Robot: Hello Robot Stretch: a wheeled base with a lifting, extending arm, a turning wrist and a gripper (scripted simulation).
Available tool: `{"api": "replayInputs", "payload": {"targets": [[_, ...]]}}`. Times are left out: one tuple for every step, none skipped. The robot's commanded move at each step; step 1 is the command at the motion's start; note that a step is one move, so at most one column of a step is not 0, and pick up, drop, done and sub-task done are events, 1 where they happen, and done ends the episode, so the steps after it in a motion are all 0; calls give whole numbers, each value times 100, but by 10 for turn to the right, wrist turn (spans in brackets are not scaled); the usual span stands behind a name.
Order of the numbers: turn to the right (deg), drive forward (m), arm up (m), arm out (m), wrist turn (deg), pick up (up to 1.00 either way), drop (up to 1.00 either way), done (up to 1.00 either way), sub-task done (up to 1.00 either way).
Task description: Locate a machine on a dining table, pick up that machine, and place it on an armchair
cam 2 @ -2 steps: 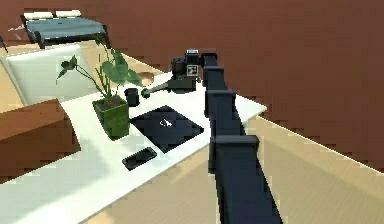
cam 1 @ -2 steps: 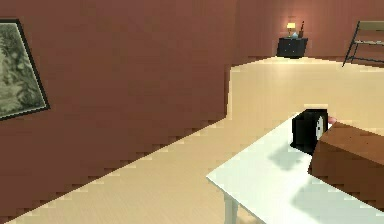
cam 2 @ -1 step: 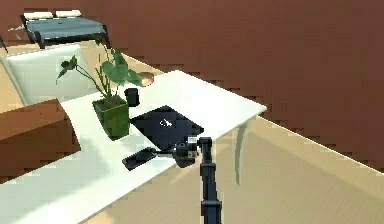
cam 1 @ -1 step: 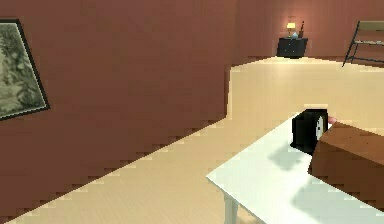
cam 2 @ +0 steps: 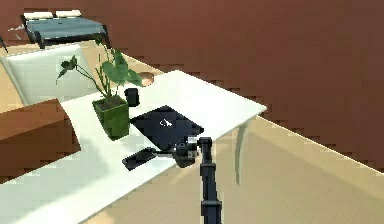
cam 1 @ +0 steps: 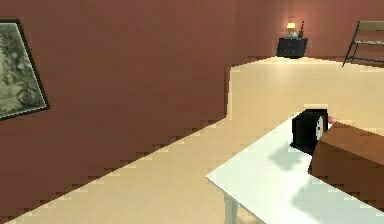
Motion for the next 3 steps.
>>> {"api": "replayInputs", "payload": {"targets": [[0,0,10,0,0,0,0,0,0],[0,0,22,0,0,0,0,0,0],[0,0,0,0,-450,0,0,0,0]]}}
